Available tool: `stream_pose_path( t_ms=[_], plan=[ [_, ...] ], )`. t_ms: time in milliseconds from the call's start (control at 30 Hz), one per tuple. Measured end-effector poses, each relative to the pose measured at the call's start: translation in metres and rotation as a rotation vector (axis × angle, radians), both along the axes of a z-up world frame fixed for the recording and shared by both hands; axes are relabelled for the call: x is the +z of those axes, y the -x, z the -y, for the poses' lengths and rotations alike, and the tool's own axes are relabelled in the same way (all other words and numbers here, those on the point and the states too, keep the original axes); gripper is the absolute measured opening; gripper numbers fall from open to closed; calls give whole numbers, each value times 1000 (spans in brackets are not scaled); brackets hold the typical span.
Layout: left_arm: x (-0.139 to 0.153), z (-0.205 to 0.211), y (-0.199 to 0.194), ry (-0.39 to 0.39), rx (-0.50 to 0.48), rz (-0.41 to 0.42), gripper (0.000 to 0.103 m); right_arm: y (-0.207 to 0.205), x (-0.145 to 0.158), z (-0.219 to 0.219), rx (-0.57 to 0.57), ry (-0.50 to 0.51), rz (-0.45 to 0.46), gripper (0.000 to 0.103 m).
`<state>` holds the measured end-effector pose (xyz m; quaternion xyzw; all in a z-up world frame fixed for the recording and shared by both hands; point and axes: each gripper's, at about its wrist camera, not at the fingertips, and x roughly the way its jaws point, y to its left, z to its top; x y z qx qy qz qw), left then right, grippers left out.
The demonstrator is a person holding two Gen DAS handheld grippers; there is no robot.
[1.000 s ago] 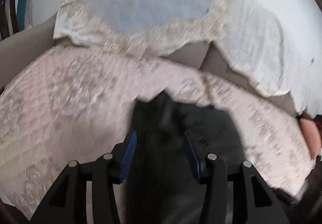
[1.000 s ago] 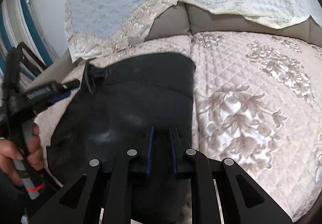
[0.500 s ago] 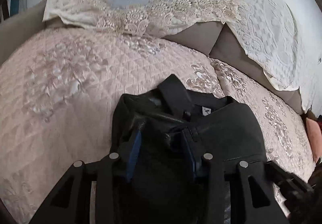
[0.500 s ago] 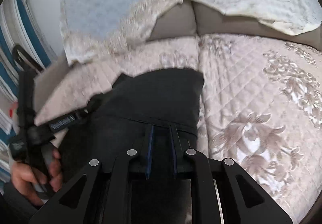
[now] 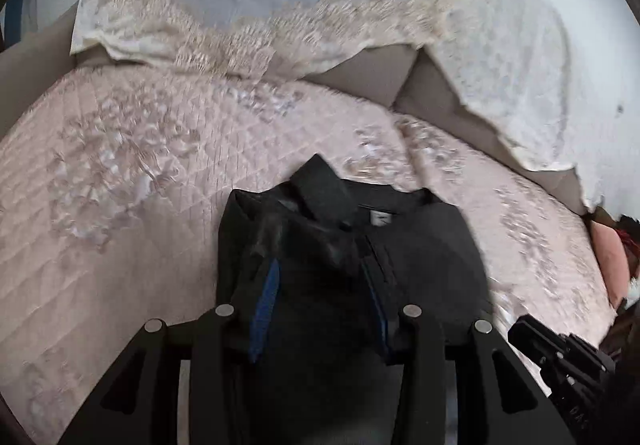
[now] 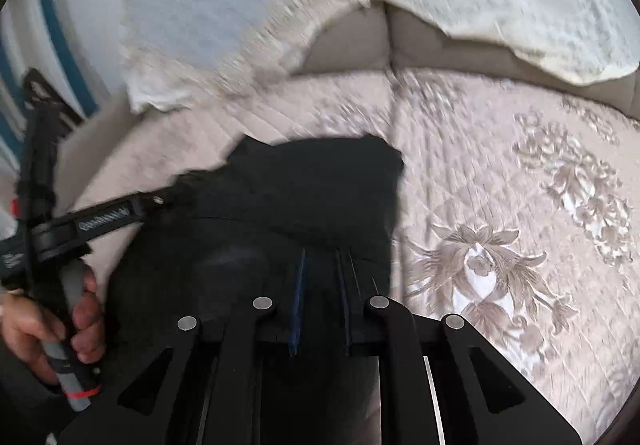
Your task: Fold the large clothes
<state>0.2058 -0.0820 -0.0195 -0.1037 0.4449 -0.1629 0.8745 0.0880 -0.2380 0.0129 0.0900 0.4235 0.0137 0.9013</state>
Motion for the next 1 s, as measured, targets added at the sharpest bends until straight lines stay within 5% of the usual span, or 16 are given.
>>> stream_pose_path(
  t_ms=[133,267,333,667,1000],
  plan=[
    [-4,-7,33,-14,-47,25,43,21,7,-27,82,-28,33,15],
    [-28,-20,37,-30,-10,2,48,9,-32,-40,115,-16,-69,15],
    [-32,-26,33,-12,0,-13,52,9,-39,-41,112,13,-51,15],
    [0,-57,91,10,-21,29,54,56,1,-35,116,8,16,19],
    [-33,-64,114,-47,0,-31,56,76,-25,-32,100,-25,-43,21]
  ],
)
